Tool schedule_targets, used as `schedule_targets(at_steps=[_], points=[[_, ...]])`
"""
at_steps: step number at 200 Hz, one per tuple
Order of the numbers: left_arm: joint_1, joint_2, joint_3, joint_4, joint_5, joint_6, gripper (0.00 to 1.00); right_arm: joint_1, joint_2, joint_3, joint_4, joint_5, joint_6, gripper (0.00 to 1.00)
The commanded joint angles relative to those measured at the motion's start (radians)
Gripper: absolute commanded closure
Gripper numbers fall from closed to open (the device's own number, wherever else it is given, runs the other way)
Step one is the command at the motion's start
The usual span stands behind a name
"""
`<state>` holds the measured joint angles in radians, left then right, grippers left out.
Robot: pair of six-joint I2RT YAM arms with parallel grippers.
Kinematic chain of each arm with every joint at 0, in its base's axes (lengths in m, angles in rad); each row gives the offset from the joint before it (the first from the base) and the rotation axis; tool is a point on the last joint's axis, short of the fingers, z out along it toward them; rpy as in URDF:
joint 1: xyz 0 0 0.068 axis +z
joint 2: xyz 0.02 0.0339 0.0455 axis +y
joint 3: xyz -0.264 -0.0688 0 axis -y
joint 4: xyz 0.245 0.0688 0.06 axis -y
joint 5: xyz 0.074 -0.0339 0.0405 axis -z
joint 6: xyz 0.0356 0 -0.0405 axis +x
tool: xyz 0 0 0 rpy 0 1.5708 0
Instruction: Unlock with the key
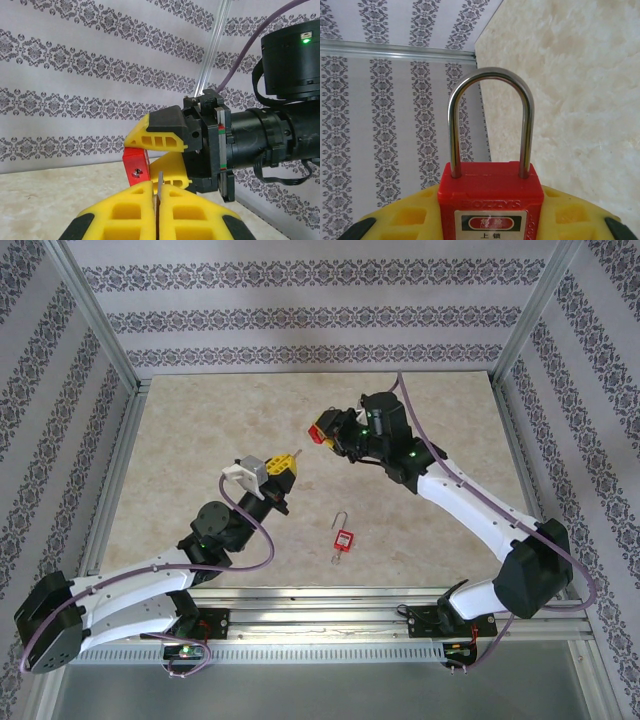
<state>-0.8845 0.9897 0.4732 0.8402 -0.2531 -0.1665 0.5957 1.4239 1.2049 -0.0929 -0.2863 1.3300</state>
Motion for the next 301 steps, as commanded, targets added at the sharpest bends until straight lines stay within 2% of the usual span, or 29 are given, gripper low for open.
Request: schedule_targets(at_steps=[1,45,199,301], points=[[-0.016,0.024,-0.002,0.1,-0.033,0.014,1.0,0.034,-0.029,0.041,0.016,0.051,0.009,0.81],[-0.016,0.062,-0.001,0.108,-0.042,0.008,1.0,0.068,-0.032,0.041,0.028,0.074,0.015,0.82],[-0.014,0.052,-0.028,0.096,-0.129,0.024,1.0,0.146,-0.045,0.027,0.068,0.099,0.029,0.83],[-0.014,0.034,-0.027,0.081,-0.143,0.05,1.0,0.161,-0.037,-0.006,0.089,0.095,0.038,0.83]])
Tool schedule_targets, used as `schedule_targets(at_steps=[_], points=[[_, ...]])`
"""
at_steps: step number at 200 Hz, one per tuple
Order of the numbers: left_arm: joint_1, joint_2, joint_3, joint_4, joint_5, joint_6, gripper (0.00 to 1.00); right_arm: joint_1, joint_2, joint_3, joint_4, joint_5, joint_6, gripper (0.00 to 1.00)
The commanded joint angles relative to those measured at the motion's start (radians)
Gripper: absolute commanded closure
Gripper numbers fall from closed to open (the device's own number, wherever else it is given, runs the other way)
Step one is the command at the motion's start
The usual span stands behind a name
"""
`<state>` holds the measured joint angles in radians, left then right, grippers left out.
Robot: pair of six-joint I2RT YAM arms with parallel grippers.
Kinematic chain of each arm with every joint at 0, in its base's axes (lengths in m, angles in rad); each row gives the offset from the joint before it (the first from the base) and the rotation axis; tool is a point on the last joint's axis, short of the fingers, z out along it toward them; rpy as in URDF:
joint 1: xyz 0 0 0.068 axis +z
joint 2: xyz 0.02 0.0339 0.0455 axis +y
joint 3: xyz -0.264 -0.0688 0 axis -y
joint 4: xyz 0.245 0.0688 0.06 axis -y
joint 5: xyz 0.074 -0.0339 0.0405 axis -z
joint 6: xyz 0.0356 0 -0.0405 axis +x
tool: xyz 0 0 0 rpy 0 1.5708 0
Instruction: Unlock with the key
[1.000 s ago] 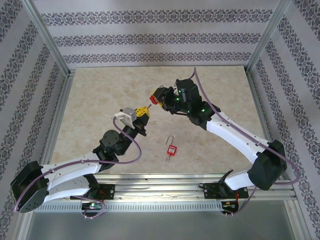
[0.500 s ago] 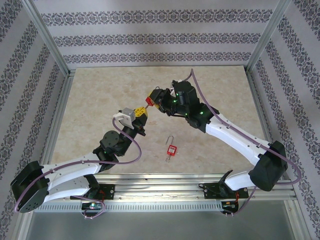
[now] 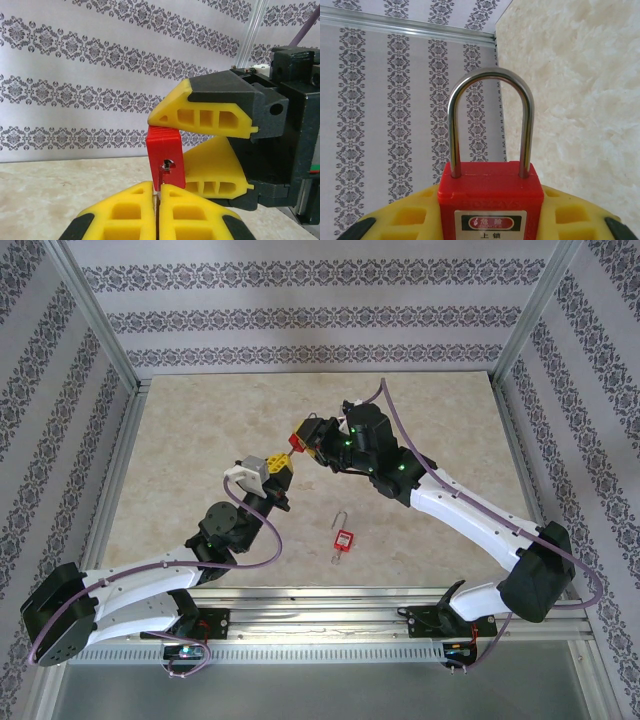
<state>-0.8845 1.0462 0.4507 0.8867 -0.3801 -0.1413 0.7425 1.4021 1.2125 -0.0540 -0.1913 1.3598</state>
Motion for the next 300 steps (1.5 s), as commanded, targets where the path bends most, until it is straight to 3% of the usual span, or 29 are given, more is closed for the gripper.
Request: schedule_targets(at_steps=[1,123,215,252,300], points=[[-0.014,-0.022,-0.005,0.034,-0.016,0.026,1.0,0.014,-0.015,-0.014,0.051,0.0,0.008,0.83],[-0.014,0.012,0.013,0.033,-0.016,0.034,1.0,0.035,0.017,-0.034,0.094,-0.021,0.026,0.84],[-0.016,0.112,0.083,-0.008,-0.04,0.228,1.0,0.078,0.024,-0.071,0.148,-0.014,0.068,0.84],[-0.016,0.189,0.036,0.204,-0.004,0.285,1.0,0.086,0.01,-0.109,0.199,-0.02,0.103,0.85],[-0.016,0.298,0.025,0.433,0.067,0.248,1.0,0.084,-0.047,-0.122,0.209,-0.016,0.14,0.86]])
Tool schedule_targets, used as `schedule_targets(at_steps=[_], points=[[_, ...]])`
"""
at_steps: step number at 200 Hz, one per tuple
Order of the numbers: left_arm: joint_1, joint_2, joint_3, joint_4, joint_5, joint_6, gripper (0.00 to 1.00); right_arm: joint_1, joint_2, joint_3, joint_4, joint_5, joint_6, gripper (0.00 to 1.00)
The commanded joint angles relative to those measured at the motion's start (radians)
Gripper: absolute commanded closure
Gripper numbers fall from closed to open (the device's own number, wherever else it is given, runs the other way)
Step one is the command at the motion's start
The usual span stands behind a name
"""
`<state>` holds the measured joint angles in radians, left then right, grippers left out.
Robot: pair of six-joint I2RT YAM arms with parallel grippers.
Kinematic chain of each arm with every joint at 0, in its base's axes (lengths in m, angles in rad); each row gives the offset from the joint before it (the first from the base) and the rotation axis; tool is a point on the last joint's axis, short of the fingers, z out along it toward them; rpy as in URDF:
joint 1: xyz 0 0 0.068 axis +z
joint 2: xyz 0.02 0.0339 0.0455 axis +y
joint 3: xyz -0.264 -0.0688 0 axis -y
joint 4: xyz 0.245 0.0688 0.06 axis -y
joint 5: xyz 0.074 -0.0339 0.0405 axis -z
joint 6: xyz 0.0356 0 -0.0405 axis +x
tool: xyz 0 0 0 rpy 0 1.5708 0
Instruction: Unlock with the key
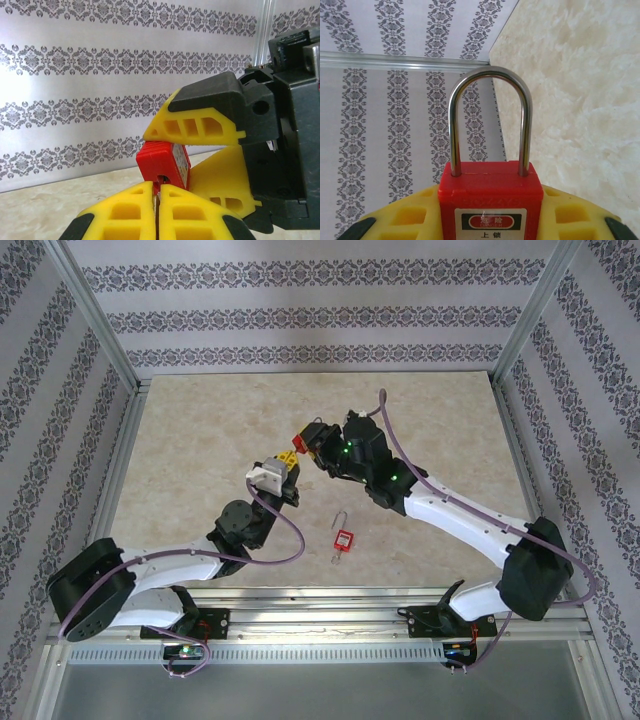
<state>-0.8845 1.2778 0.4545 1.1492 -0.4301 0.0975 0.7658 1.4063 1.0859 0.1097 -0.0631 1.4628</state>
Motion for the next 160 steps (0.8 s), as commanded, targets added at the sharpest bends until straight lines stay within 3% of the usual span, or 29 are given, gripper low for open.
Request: schedule_targets(at_steps=[1,21,113,160], points=[[-0.016,0.07,0.024,0.174,0.118,0.01,1.0,0.062,-0.053,0.006,0.044,-0.144,0.037,0.86],[-0.016,0.155,0.045,0.279,0.114,0.021,1.0,0.064,-0.076,0.032,0.009,-0.144,0.029,0.87],[-0.02,0.242,0.208,0.275,0.168,-0.129,1.0,0.068,-0.112,0.087,-0.089,-0.159,-0.053,0.9],[-0.019,0.156,0.253,0.064,0.227,-0.237,1.0,0.085,-0.123,0.122,-0.176,-0.146,-0.146,0.91]])
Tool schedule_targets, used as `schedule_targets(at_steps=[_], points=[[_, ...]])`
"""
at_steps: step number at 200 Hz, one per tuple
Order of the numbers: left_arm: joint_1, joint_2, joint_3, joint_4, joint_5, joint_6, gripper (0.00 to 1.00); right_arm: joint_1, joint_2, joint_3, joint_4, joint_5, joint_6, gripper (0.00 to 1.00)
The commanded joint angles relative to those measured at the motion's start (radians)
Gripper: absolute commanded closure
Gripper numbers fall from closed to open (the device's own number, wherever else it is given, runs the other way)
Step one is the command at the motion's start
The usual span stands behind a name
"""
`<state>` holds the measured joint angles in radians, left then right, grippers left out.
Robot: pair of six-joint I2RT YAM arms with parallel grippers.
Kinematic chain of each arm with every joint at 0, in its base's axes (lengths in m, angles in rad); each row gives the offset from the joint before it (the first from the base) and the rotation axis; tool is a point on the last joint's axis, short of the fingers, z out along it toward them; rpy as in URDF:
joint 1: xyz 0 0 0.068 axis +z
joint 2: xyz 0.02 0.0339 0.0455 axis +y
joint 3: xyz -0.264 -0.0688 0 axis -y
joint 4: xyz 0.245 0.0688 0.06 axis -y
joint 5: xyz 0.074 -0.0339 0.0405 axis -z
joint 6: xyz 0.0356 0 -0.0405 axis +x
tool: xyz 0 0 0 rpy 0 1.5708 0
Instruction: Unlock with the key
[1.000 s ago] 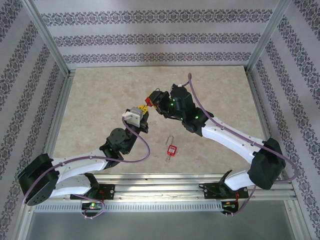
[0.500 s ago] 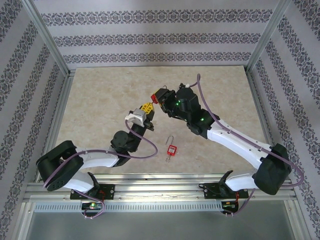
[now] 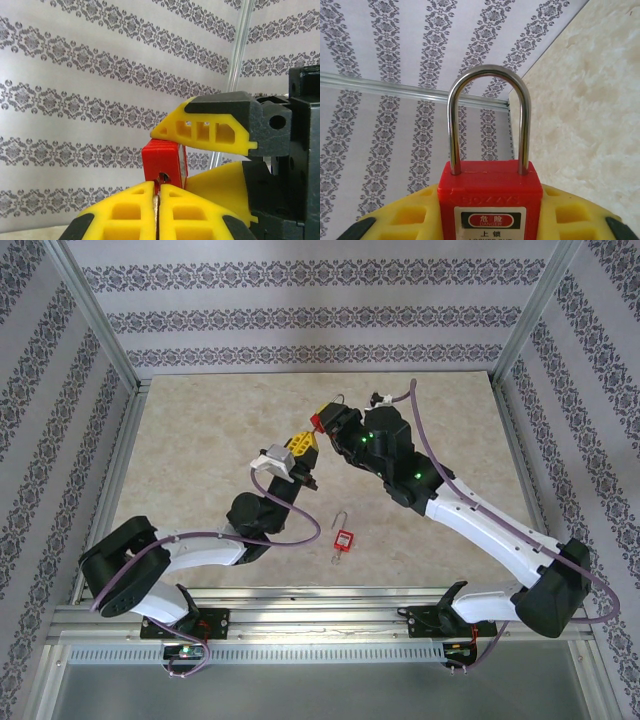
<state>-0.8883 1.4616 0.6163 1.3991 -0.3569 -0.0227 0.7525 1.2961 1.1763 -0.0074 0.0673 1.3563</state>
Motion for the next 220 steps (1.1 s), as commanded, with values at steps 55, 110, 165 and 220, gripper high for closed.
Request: schedule_targets(at_steps=[55,110,165,220], points=[[-0.012,-0.071,0.095,-0.247,0.145,-0.14,1.0,0.137,-0.02,0.032,-0.104,-0.23,-0.088,0.91],[-0.011,-0.125,0.185,-0.478,0.181,-0.186,1.0,0.171,-0.03,0.044,-0.187,-0.169,-0.141,0.93],[0.002,-0.119,0.159,-0.437,0.167,-0.228,1.0,0.198,-0.017,0.069,-0.196,-0.155,-0.156,0.93],[-0.026,-0.035,0.209,-0.337,0.189,-0.194,1.0,0.231,-0.01,0.063,-0.174,-0.133,-0.137,0.95]])
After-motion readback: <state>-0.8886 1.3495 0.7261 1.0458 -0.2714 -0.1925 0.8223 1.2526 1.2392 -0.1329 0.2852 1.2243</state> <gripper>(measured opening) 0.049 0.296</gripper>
